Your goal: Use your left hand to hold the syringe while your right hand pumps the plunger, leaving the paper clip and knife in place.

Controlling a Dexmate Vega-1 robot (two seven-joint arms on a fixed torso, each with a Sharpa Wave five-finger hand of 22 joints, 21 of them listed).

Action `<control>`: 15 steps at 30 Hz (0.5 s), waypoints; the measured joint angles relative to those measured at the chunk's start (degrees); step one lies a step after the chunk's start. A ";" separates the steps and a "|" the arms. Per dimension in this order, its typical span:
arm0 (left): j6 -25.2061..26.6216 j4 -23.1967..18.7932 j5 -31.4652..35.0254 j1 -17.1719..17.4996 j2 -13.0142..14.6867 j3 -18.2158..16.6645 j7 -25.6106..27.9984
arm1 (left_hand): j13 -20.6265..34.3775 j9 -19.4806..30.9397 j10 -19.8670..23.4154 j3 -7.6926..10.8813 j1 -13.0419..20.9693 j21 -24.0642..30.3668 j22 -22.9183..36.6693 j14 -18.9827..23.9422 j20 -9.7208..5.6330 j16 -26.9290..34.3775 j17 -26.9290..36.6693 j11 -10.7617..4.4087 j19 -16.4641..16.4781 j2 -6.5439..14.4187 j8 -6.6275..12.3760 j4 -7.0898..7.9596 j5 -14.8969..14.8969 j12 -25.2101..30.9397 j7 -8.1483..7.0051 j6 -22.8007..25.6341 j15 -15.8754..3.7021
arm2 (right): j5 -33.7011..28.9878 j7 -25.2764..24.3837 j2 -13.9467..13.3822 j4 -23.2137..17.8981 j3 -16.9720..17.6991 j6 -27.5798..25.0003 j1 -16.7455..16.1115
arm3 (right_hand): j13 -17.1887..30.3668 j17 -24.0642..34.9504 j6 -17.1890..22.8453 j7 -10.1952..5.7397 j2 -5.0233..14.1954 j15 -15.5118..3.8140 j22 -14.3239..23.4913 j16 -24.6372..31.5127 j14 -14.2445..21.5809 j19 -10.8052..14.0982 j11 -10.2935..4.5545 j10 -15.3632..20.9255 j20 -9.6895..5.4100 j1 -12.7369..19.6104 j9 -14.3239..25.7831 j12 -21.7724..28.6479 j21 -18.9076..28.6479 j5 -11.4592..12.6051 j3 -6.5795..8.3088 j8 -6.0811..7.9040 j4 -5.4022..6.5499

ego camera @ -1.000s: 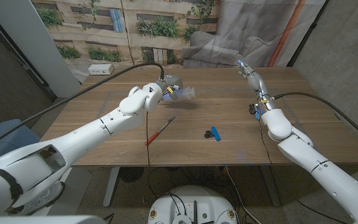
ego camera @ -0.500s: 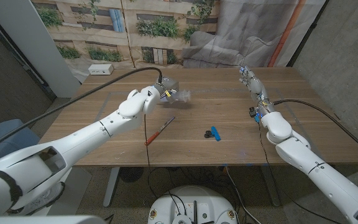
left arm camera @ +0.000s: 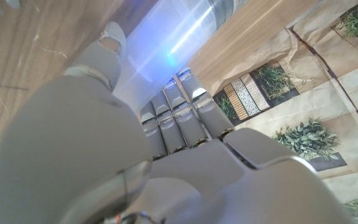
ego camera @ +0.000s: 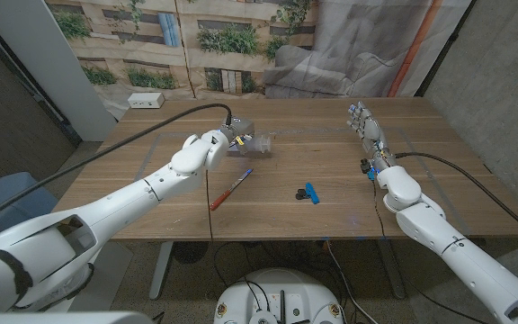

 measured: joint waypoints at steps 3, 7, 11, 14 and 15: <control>-0.44 0.32 0.02 -0.19 -0.08 0.12 -0.30 | 0.00 0.00 -0.19 0.00 0.00 -0.01 0.00 -0.47 -0.31 0.01 0.01 -0.19 -0.31 0.00 -0.02 0.00 0.00 0.00 -0.01 -0.01 -0.12 | 0.31 0.14 0.37 0.72 -0.17 0.20 0.24 | 0.00 0.00 -0.02 0.03 0.00 0.00 0.00 0.00 0.00 0.00 0.10 -0.10 0.00 0.00 0.00 0.00 0.00 0.00 0.00 0.01 0.00; -1.12 1.84 -0.19 -0.84 -0.55 0.61 -0.54 | -0.01 -0.01 -0.19 0.00 -0.29 -0.13 -0.01 -0.77 -0.31 -0.03 -0.04 -0.20 -0.31 -0.28 -0.05 0.00 0.23 -0.01 -0.01 -0.01 0.16 | 1.32 0.64 0.70 1.44 -0.36 0.56 0.50 | 0.00 0.24 -0.31 0.31 0.00 0.00 0.00 0.00 0.00 0.00 0.10 -0.10 0.00 0.00 0.00 0.00 0.00 0.00 -0.24 0.02 0.24; -1.72 2.80 -0.66 -1.26 -0.85 0.93 -0.76 | -0.01 -0.03 -0.28 0.00 -0.37 -0.16 -0.01 -0.77 -0.31 -0.03 -0.06 -0.29 -0.31 -0.37 -0.05 0.00 0.25 0.00 -0.02 -0.02 0.16 | 2.25 1.18 1.00 2.04 -0.58 0.57 0.79 | 0.00 0.30 -0.62 0.00 -0.01 0.00 0.00 0.00 0.00 0.00 0.32 -0.32 0.00 -0.01 0.00 0.00 0.00 0.00 -0.24 0.02 0.24; -2.09 3.70 -0.98 -1.69 -1.14 1.31 -0.98 | -0.01 -0.03 -0.29 0.00 -0.38 -0.17 -0.02 -1.29 -0.60 -0.05 -0.06 -0.30 -0.60 -0.38 -0.07 0.00 0.25 -0.01 -0.24 -0.23 0.26 | 2.88 1.41 1.25 2.35 -0.70 0.52 0.96 | 0.00 0.30 -1.89 0.20 -0.09 0.00 0.00 0.00 0.01 0.00 0.72 -0.75 0.00 -0.09 0.00 -0.27 0.00 0.00 -0.57 -0.44 0.57; -2.16 3.91 -1.07 -1.80 -1.21 1.38 -1.10 | -0.01 -0.04 -0.32 0.00 -0.53 -0.22 -0.04 -1.43 -0.61 -0.04 -0.05 -0.90 -0.61 -0.53 -0.18 0.00 0.26 -0.01 -0.54 -0.12 0.21 | 2.93 1.42 1.26 2.37 -0.70 0.51 0.97 | 0.00 0.30 -2.22 0.07 -0.46 0.00 0.00 0.00 0.00 0.00 0.89 -0.96 0.00 -0.46 0.00 -0.27 0.00 0.00 -0.63 -0.43 0.63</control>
